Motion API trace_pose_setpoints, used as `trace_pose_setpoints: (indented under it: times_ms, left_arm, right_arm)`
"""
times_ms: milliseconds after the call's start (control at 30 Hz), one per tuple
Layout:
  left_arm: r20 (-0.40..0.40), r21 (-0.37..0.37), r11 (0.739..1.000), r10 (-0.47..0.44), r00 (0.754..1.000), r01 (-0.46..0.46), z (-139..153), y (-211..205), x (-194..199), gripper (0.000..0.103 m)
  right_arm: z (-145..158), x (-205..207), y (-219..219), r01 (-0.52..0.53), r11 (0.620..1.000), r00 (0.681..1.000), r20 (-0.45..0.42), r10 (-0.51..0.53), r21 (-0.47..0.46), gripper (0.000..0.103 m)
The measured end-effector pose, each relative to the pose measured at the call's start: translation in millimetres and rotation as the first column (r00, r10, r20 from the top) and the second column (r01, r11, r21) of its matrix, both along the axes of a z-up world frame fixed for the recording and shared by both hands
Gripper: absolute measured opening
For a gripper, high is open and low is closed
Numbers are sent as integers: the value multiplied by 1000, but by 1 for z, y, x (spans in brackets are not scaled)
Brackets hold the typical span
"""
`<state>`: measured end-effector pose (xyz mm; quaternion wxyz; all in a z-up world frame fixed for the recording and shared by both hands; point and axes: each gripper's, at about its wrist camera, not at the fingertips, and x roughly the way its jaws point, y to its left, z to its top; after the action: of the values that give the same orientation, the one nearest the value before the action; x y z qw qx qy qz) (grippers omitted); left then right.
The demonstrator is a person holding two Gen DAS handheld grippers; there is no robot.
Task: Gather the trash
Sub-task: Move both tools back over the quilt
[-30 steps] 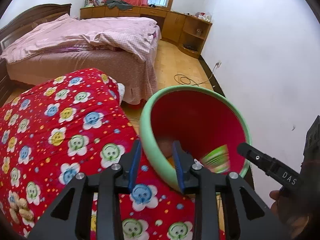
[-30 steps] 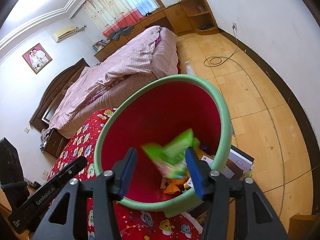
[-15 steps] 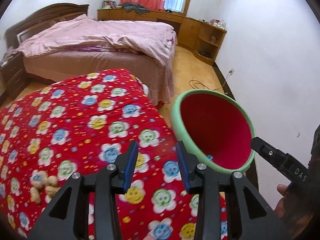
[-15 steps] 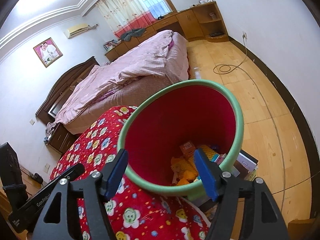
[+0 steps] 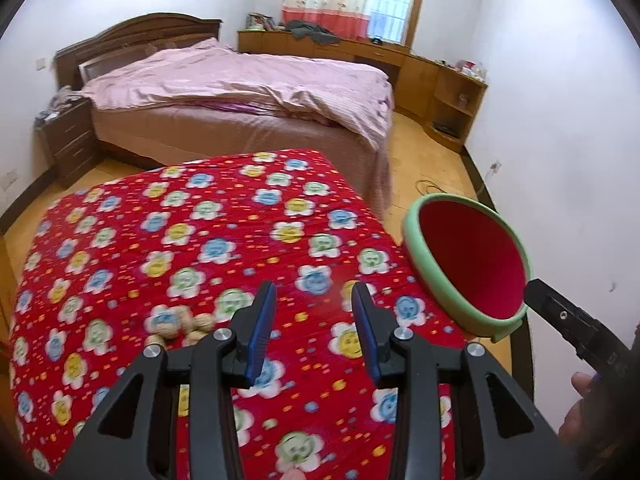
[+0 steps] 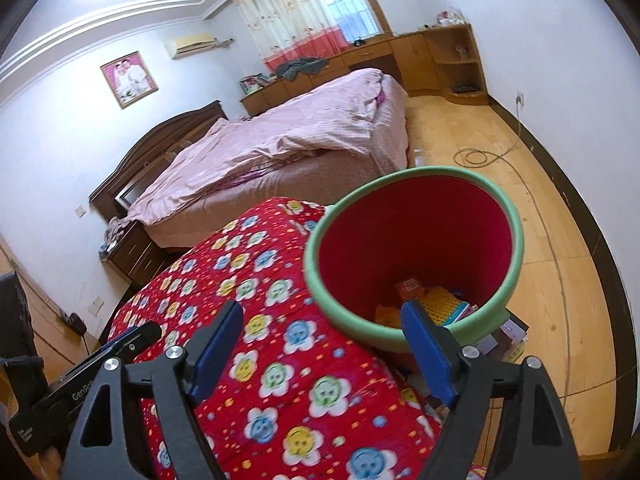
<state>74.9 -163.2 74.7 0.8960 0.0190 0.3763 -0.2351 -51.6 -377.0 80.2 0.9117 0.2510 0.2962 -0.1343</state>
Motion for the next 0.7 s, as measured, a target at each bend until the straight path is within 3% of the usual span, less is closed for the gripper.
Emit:
trace_pose_setpoints:
  times_ms: [333,700]
  left_arm:
    - [36,17,995,100,994,-100,3,44,-20,39]
    - [51,21,982,185,982,-186,-5,78,-34,39]
  right_arm:
    - [8,-7,52,-79,995,996,29,81,-68,91]
    - [3,-13,95,-147,980,988,25,151,-135,91]
